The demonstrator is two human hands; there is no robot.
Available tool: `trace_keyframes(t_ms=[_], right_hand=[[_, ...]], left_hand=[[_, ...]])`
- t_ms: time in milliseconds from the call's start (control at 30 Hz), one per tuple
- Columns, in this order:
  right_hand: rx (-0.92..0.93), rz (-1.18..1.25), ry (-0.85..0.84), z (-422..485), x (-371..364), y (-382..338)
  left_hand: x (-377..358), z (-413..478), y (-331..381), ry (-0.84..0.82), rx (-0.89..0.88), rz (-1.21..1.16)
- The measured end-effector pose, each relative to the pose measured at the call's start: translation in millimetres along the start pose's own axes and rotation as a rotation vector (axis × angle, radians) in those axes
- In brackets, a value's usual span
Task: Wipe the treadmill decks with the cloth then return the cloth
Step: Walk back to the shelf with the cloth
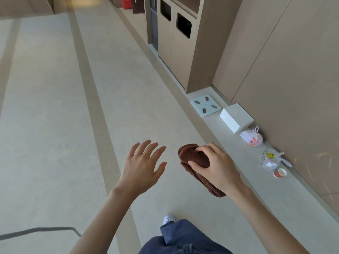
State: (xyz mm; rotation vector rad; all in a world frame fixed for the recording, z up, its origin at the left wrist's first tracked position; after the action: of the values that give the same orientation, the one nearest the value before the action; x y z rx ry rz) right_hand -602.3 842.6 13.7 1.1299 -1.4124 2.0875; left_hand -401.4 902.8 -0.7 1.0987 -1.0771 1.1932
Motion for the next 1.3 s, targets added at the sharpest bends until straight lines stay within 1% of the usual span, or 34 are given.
trace_keyframes(t_ms=[167, 367, 733, 833, 933, 1167, 1300], right_hand=[[0.004, 0.029, -0.005, 67.8, -6.2, 9.1], [0.000, 0.017, -0.028, 143.0, -29.3, 16.7], [-0.085, 0.012, 0.019, 334.5, -77.6, 2.3], [-0.107, 0.013, 0.030, 389.6, -91.6, -4.9], [-0.123, 0.003, 0.044, 437.8, -103.2, -8.4], [-0.161, -0.024, 0.046, 527.4, -119.4, -1.3], [-0.168, -0.036, 0.022, 580.7, -132.6, 14.5]], left_hand=[[-6.6, 57.2, -26.2, -0.029, 0.019, -0.004], [-18.7, 123.2, -66.3, -0.026, 0.003, -0.007], [-27.2, 291.5, -196.2, -0.015, -0.093, -0.008], [-27.7, 340.8, -234.4, 0.022, -0.121, -0.006], [-30.6, 386.1, -266.9, 0.019, -0.147, -0.005], [-48.9, 469.6, -316.3, -0.049, -0.200, -0.014], [-65.9, 521.3, -339.1, -0.043, -0.181, -0.021]])
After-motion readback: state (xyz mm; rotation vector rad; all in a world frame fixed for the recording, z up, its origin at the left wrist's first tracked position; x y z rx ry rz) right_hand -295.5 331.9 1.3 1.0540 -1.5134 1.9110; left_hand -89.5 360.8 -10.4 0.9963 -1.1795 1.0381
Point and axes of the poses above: each hand's wrist, its own z-axis towards the middle knuckle, its own x-axis out of the back of the hand, y = z × x, the point moved 4 cm from there along z, towards the middle knuckle, and after that the axes turned 7 degrees about z, right-handed, at the moved point
